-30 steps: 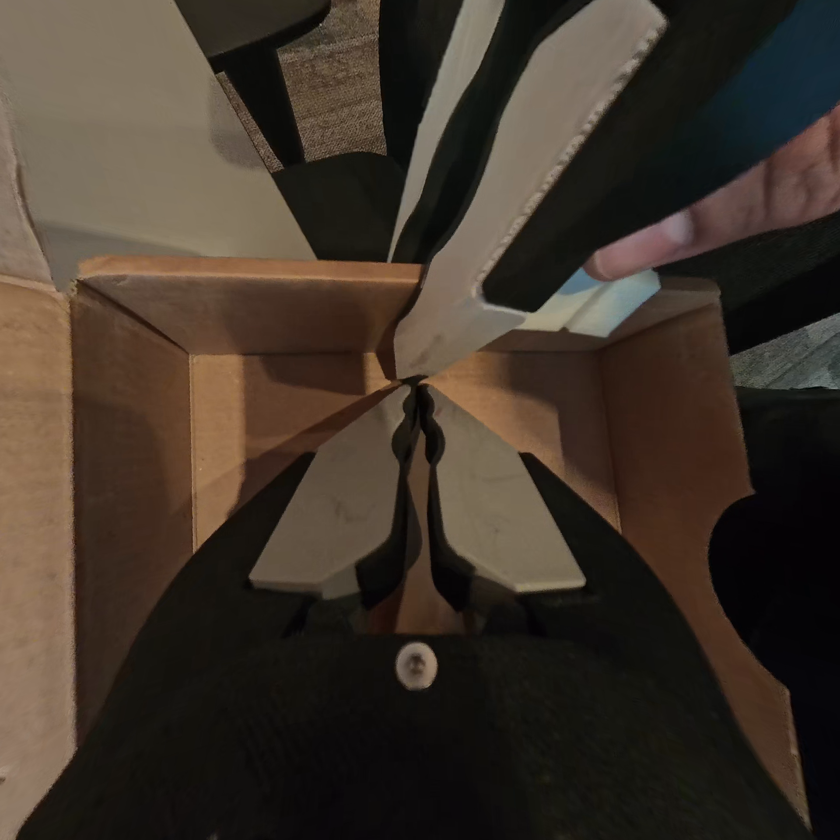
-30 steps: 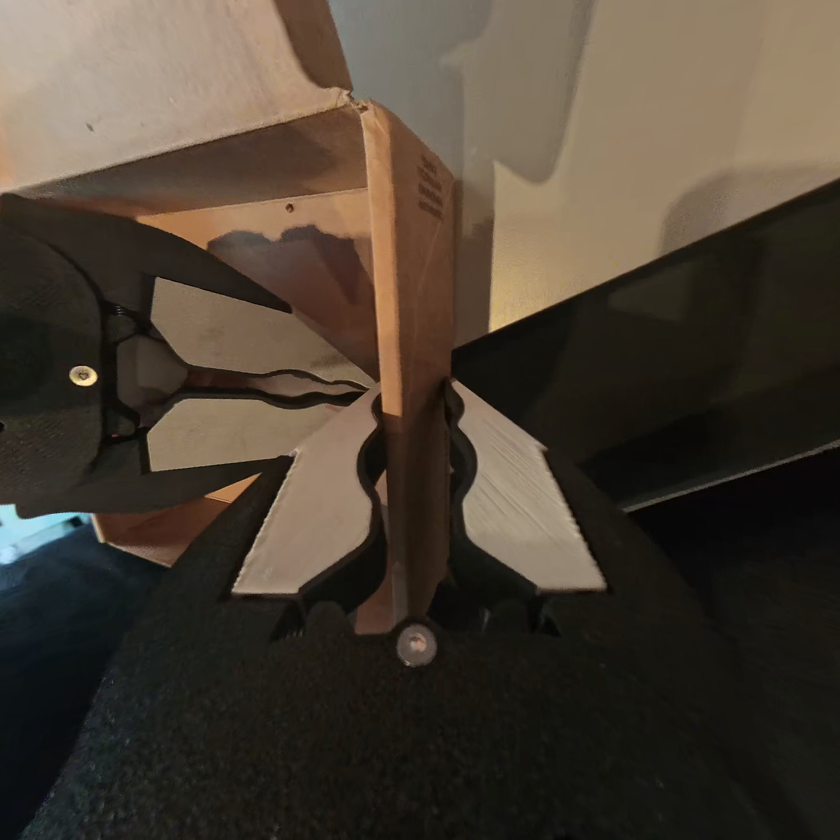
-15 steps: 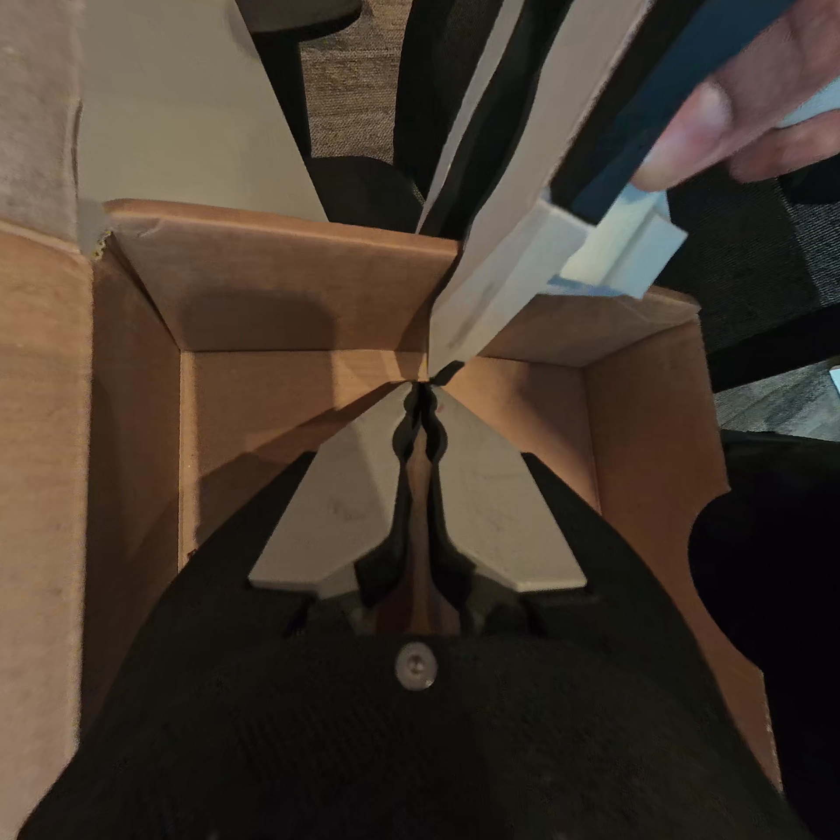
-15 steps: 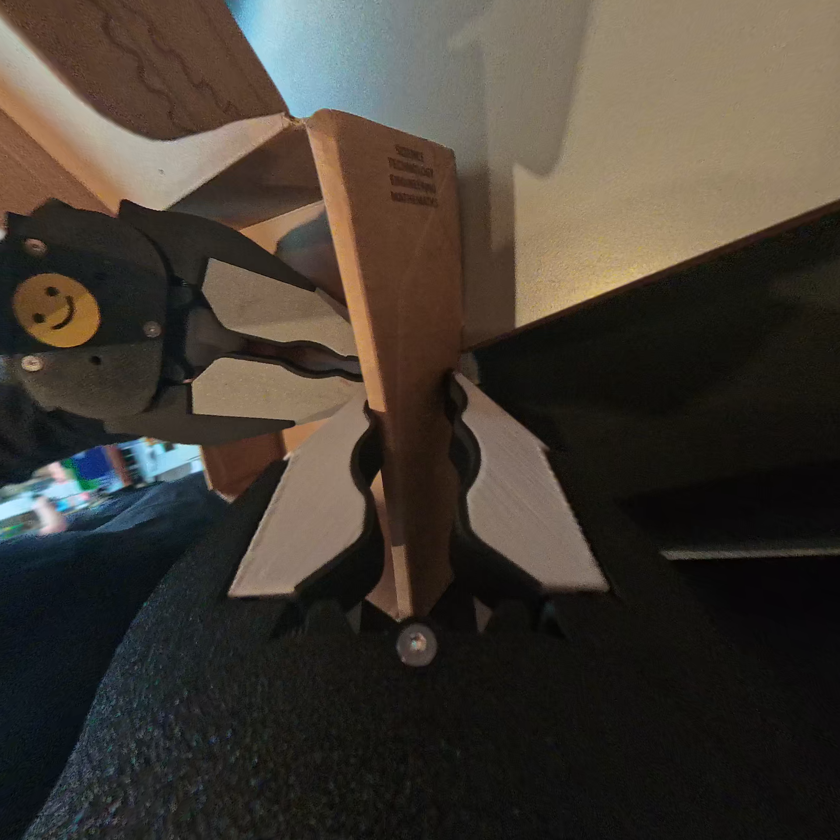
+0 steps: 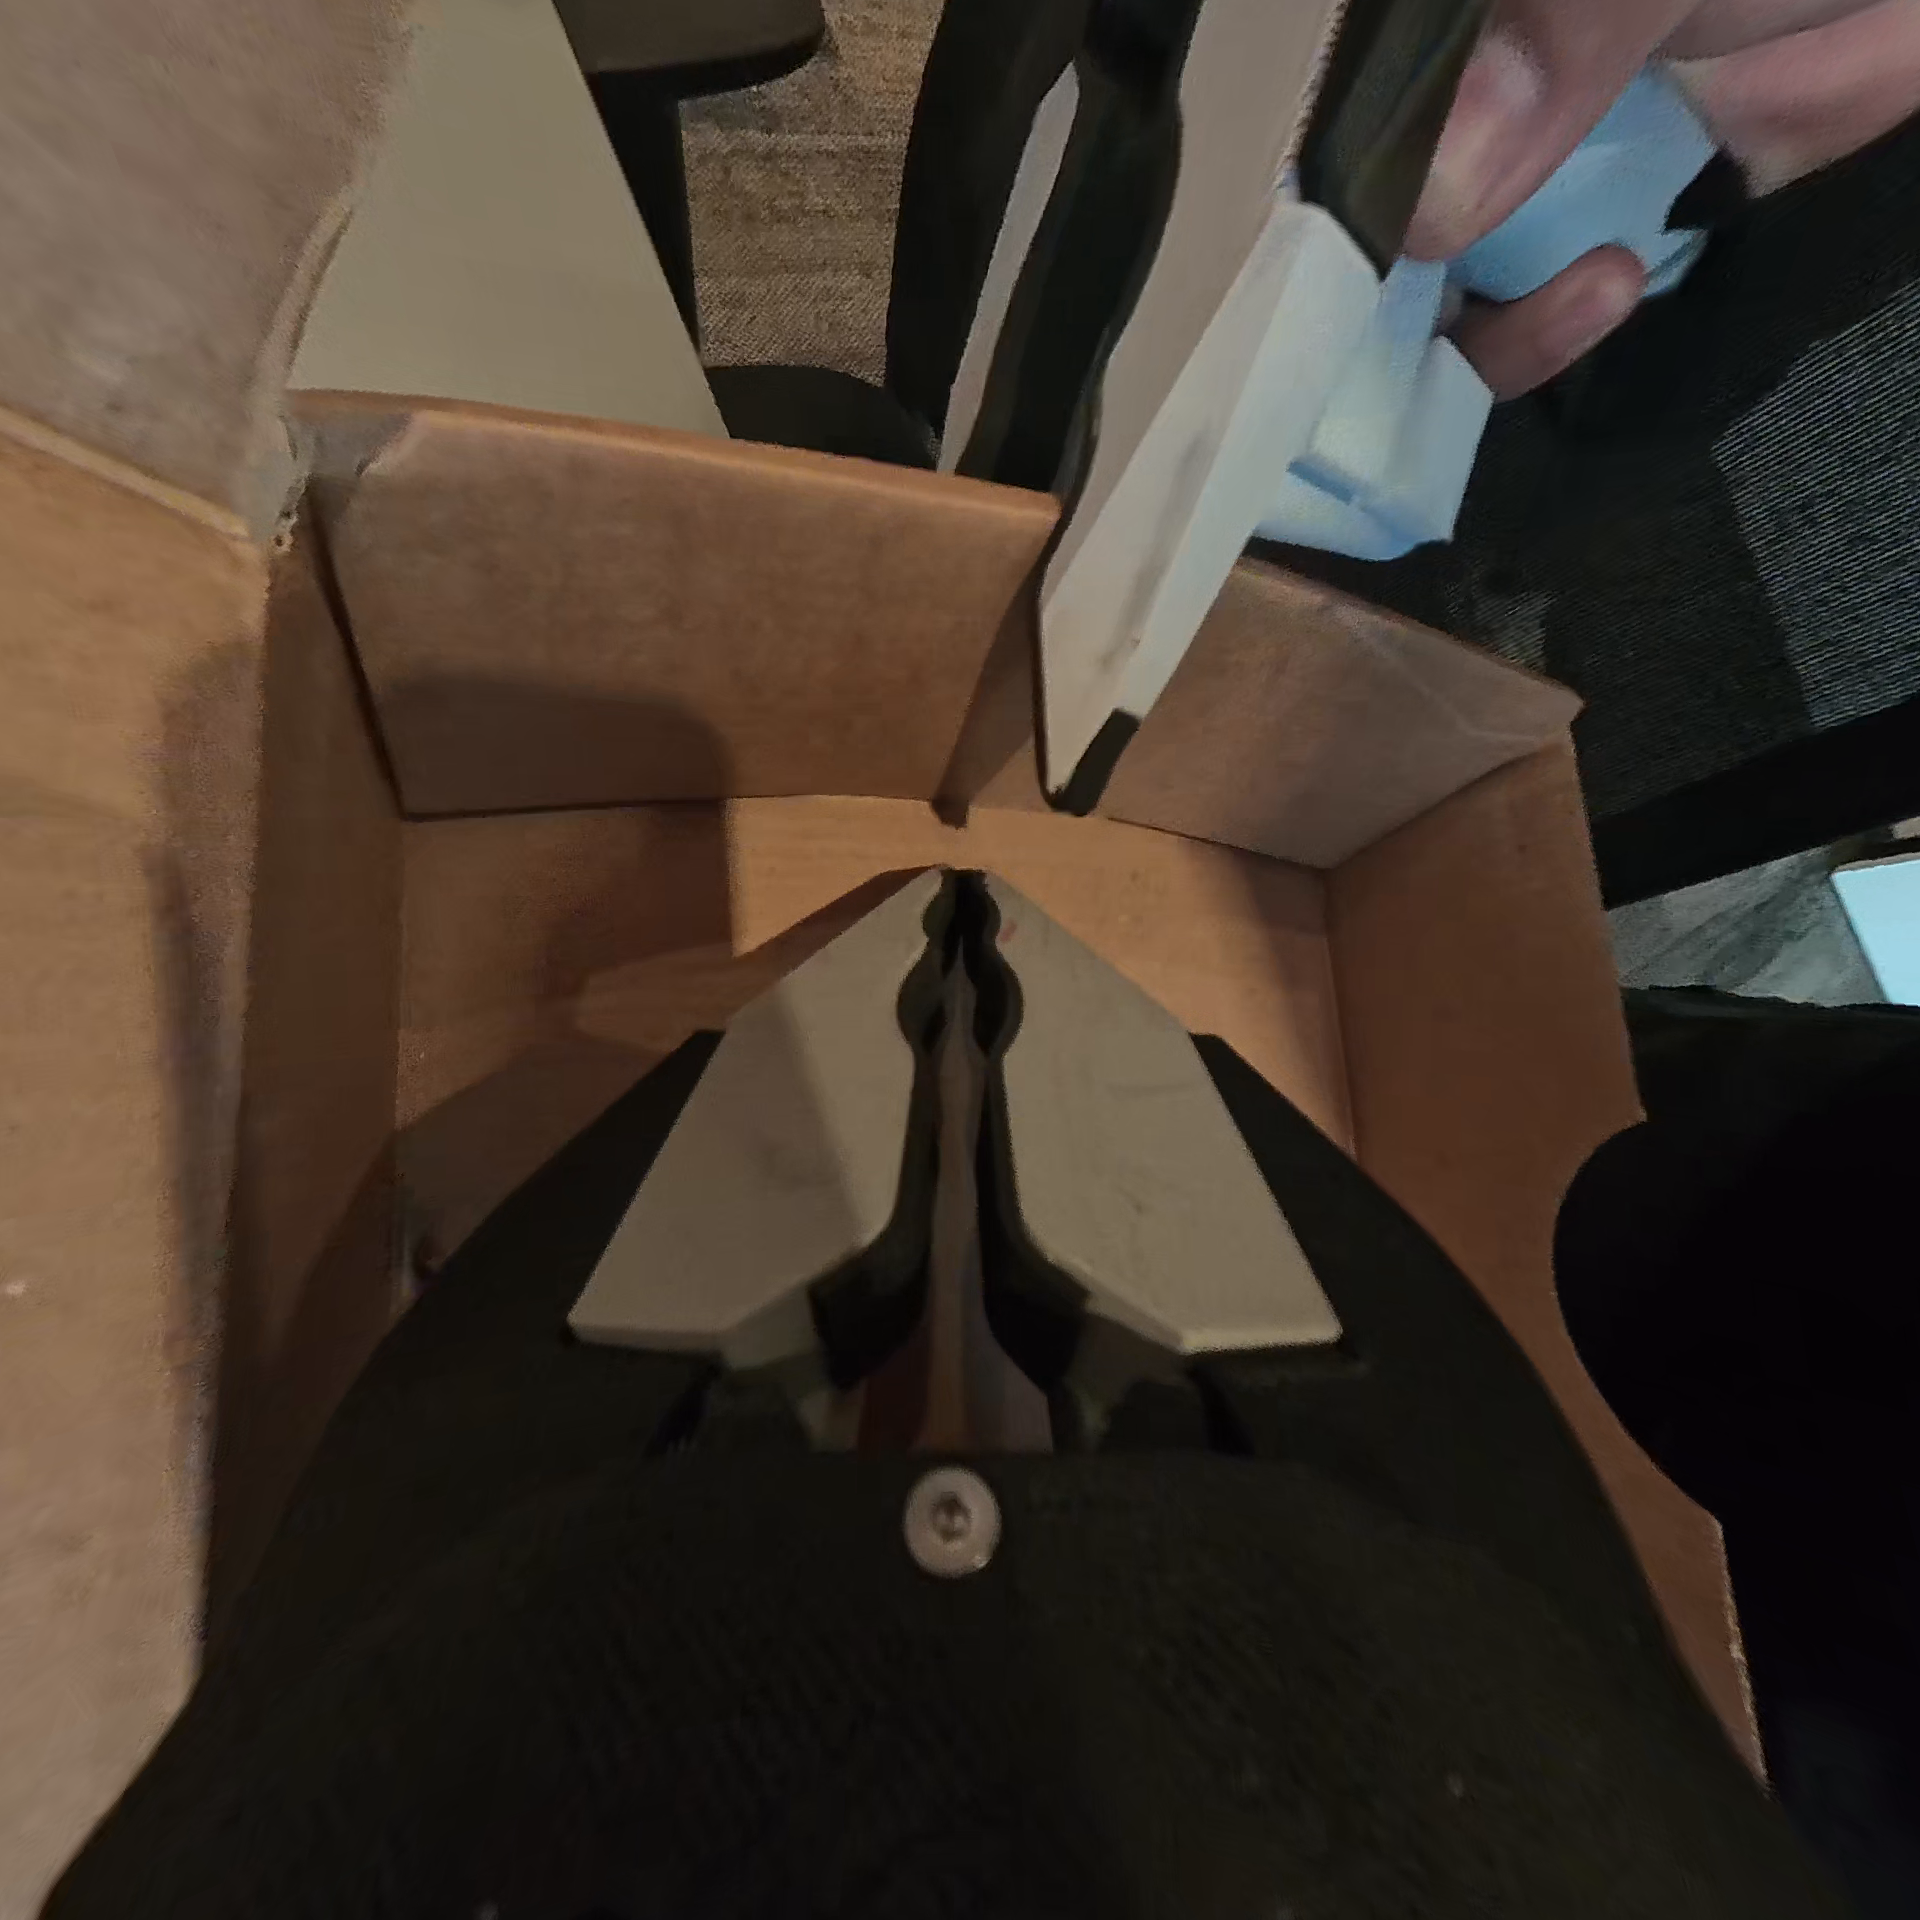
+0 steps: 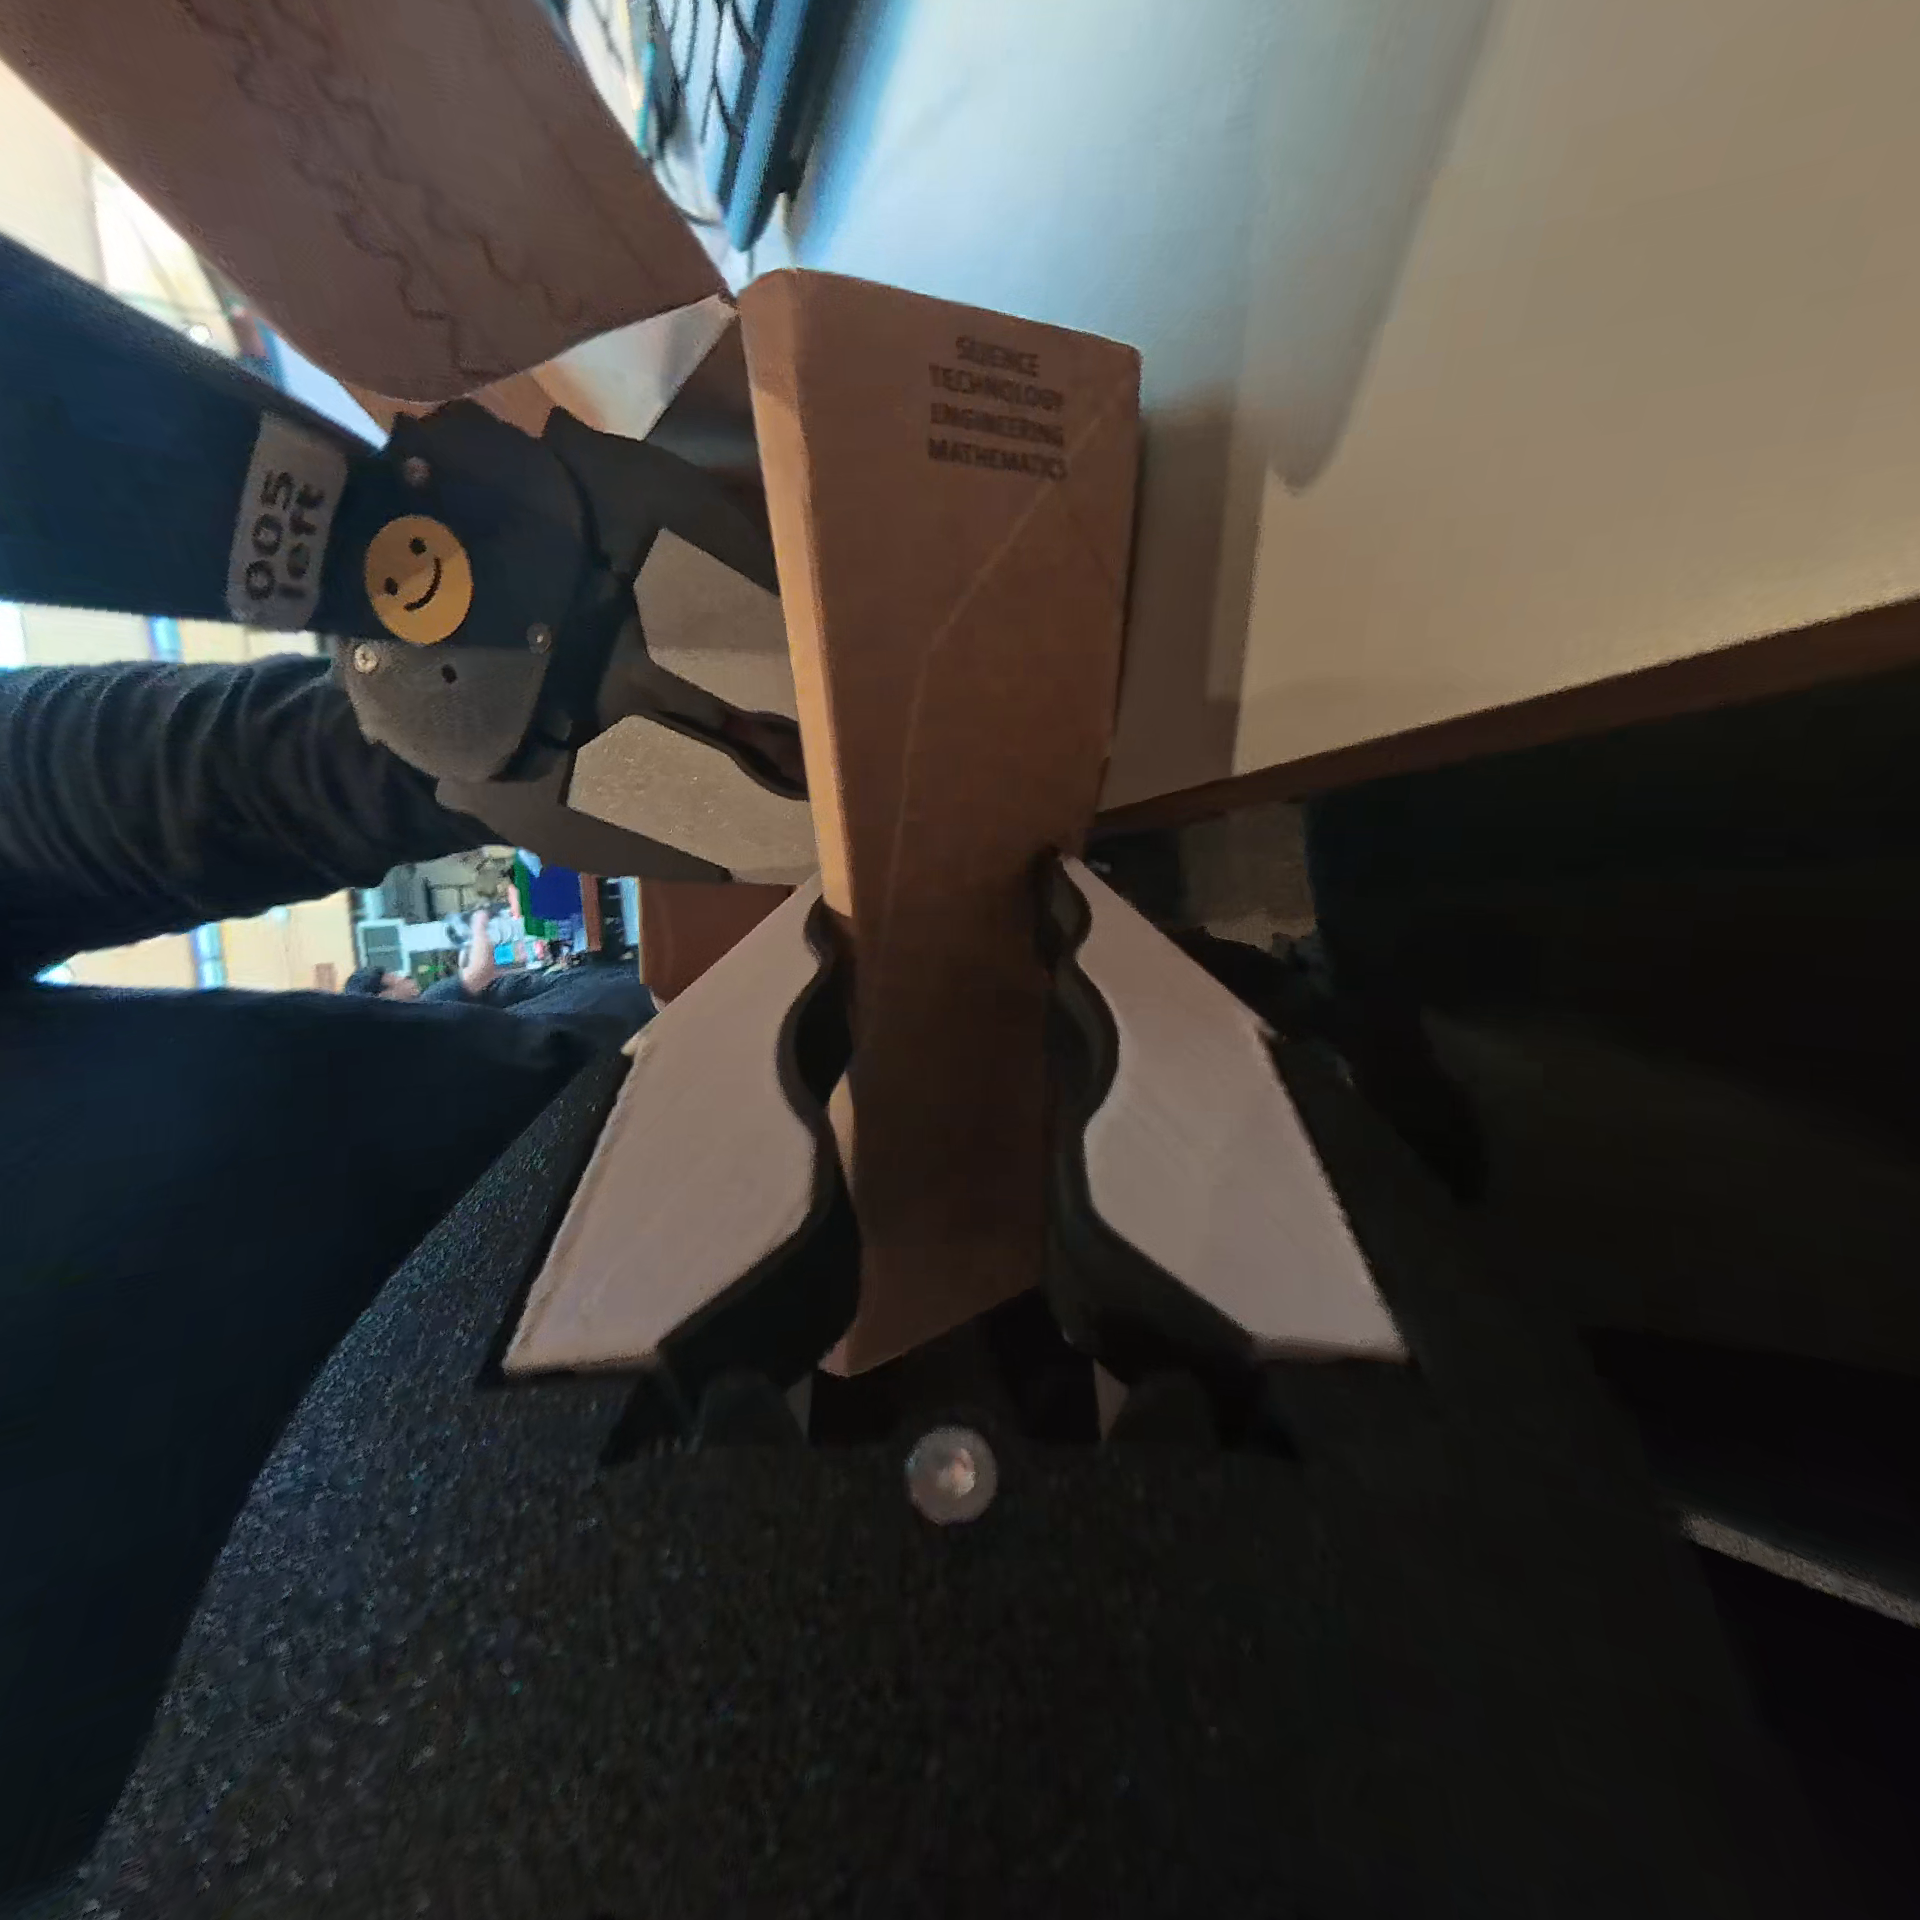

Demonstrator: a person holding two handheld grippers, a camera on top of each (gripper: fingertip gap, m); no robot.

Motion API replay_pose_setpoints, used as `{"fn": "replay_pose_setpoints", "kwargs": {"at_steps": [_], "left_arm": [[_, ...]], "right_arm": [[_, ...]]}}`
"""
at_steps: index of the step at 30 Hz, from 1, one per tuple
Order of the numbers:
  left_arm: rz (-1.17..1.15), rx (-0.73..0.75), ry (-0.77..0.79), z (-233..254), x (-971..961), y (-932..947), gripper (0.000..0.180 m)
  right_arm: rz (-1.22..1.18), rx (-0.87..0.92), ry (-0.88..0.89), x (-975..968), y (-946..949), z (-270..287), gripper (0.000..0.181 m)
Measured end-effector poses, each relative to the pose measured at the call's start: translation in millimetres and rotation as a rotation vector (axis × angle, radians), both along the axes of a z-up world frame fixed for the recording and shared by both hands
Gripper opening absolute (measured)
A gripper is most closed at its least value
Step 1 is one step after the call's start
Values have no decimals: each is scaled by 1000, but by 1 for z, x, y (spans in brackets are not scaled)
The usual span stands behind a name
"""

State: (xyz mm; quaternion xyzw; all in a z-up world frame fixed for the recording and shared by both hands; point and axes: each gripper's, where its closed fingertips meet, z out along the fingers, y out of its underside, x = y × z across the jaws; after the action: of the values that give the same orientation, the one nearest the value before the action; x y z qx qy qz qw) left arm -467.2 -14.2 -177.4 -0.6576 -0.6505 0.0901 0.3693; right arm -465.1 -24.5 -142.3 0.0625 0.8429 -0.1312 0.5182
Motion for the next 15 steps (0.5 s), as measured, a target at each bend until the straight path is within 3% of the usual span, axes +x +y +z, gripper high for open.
{"fn": "replay_pose_setpoints", "kwargs": {"at_steps": [12, 15], "left_arm": [[14, 0, 2, -3, -3, 3, 0], [22, 12, -11, -4, -4, 2, 0]], "right_arm": [[-62, -118, -234, -2, 0, 0, 39], [-15, -111, -138, -2, 0, -1, 40]]}}
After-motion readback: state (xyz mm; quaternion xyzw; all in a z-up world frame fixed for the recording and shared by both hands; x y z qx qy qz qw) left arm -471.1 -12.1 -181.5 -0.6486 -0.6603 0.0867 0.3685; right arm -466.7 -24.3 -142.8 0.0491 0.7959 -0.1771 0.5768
